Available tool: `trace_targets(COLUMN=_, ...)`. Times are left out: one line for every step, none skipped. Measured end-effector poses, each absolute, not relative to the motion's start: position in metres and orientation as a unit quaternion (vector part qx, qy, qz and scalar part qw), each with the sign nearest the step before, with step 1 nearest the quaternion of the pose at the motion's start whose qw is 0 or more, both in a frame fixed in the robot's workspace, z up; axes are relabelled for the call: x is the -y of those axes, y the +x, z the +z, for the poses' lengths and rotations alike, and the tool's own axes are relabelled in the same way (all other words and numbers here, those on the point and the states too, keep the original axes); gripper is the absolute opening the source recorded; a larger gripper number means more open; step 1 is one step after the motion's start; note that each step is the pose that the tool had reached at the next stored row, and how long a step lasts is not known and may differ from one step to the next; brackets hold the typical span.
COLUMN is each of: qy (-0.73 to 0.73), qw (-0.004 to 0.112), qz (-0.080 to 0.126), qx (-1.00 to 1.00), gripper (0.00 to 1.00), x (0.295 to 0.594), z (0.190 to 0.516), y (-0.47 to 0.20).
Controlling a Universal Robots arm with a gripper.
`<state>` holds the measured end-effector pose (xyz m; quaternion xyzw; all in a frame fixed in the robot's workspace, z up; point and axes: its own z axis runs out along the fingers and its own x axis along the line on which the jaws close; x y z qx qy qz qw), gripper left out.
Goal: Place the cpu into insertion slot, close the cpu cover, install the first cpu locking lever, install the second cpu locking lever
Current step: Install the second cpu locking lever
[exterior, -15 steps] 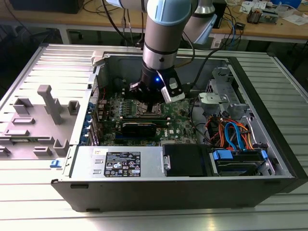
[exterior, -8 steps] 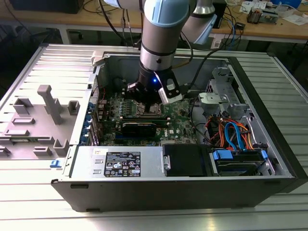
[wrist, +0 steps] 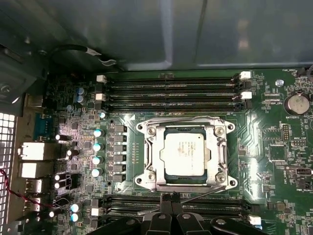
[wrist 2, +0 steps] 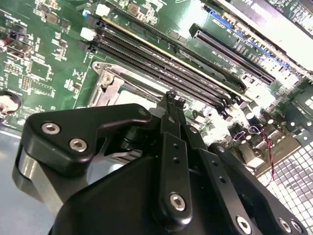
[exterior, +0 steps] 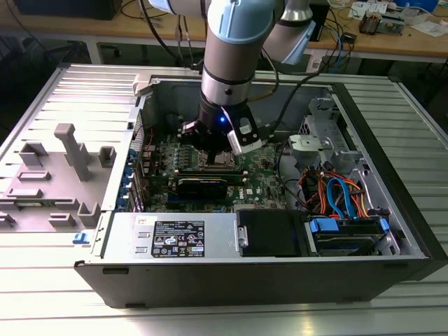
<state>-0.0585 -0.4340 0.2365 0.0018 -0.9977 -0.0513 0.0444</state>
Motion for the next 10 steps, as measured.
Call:
trace_targets(qy=0.002, qw=0.045, qz=-0.051, qx=0.998, gripper=0.11, x=0.434, z=0.235, y=-0.06)
trace_targets(qy=0.002, qw=0.045, qz=-0.051, qx=0.998, gripper=0.11, x=0.434, z=0.235, y=-0.06)
trace_targets(qy=0.002, qw=0.045, qz=-0.051, qx=0.998, gripper=0.11, x=0.434, z=0.233, y=-0.062)
trace_targets(qy=0.003, qw=0.045, qz=-0.051, qx=0.998, gripper=0.11, x=0.434, z=0.229, y=-0.063)
trace_targets(qy=0.003, qw=0.045, qz=-0.052, qx=0.998, gripper=0.11, x=0.434, z=0.228, y=-0.063)
trace_targets(qy=0.004, qw=0.045, qz=-0.053, qx=0.998, gripper=0.11, x=0.434, z=0.227, y=-0.064)
trace_targets(qy=0.005, qw=0.045, qz=-0.054, qx=0.998, gripper=0.11, x=0.434, z=0.226, y=-0.065)
trace_targets(qy=0.006, qw=0.045, qz=-0.056, qx=0.997, gripper=0.11, x=0.434, z=0.225, y=-0.067)
trace_targets(qy=0.007, qw=0.045, qz=-0.057, qx=0.997, gripper=0.11, x=0.434, z=0.224, y=-0.069)
trace_targets(qy=0.008, qw=0.045, qz=-0.058, qx=0.997, gripper=0.11, x=0.434, z=0.223, y=-0.07)
